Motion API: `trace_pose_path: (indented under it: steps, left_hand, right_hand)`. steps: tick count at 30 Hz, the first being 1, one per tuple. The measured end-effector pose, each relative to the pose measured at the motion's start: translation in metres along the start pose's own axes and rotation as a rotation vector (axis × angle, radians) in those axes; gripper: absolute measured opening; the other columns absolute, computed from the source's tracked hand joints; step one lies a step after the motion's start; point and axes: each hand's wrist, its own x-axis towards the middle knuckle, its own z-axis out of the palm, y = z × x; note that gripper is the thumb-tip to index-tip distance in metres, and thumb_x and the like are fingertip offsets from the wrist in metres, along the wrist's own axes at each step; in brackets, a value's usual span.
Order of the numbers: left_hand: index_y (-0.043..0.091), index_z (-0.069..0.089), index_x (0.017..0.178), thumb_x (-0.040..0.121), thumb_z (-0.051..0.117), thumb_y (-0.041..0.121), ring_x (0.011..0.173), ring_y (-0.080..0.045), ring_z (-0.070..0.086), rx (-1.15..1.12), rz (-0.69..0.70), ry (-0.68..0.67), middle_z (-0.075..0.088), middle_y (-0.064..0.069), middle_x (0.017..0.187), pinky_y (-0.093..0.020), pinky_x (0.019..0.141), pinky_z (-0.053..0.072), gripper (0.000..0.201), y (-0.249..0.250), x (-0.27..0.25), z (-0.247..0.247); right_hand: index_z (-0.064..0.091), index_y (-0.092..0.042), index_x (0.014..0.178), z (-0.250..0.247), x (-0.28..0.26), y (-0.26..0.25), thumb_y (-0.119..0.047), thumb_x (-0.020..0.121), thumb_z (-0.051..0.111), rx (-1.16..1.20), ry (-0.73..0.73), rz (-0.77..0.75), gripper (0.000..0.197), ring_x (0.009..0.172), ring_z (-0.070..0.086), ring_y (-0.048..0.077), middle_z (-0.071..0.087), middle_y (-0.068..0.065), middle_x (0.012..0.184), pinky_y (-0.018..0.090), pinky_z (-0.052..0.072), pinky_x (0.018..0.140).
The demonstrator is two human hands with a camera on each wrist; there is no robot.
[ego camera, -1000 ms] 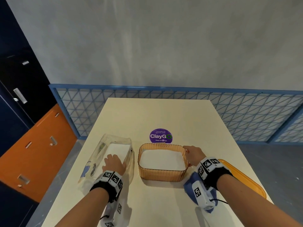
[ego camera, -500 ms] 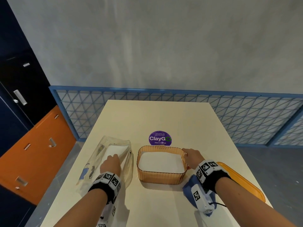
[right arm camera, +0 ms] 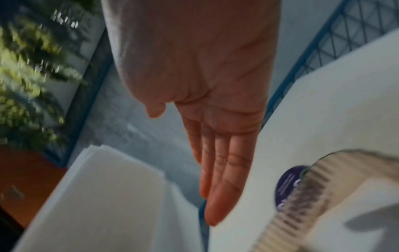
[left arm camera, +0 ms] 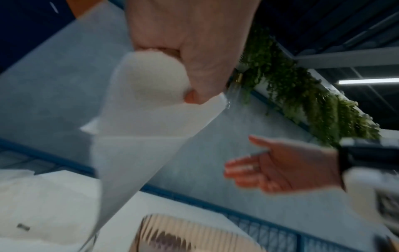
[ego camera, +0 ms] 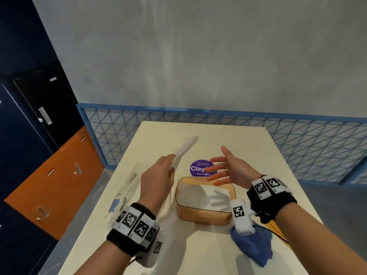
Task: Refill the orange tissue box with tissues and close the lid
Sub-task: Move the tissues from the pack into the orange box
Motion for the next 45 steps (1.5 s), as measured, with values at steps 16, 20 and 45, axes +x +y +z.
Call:
trace_pose_path:
  steps: [16,20,45]
  left_hand:
    - [0.028,0.009,0.148,0.091,0.059,0.021,0.140,-0.015,0.025,-0.999,-0.536,-0.176,0.026,0.001,0.151,-0.031,0.108,0.028,0.076,0.014,-0.018,0.047]
    - [0.029,0.021,0.144,0.093,0.053,0.008,0.118,-0.017,0.048,-1.331,-0.697,-0.355,0.049,-0.001,0.130,-0.039,0.101,0.039,0.064,0.009,0.005,0.043]
    - [0.018,0.053,0.092,0.096,0.048,0.009,0.079,-0.005,0.050,-1.010,-0.284,-0.347,0.055,0.006,0.086,-0.010,0.065,0.040,0.011,0.006,0.000,0.040]
  right_hand:
    - [0.053,0.009,0.088,-0.014,-0.027,-0.018,-0.011,0.091,0.057,-0.552,0.138,-0.467,0.021,0.076,0.045,0.016,0.051,0.010,0.082,0.026,0.029,0.066]
    - [0.056,0.006,0.095,-0.019,-0.027,0.001,-0.014,0.090,0.059,-0.387,0.127,-0.474,0.021,0.082,0.049,0.018,0.056,0.011,0.086,0.031,0.033,0.075]
    - [0.060,-0.011,0.093,-0.032,-0.007,0.047,0.010,0.080,0.062,-0.050,0.086,-0.355,0.025,0.080,0.060,0.014,0.064,0.005,0.086,0.023,0.049,0.072]
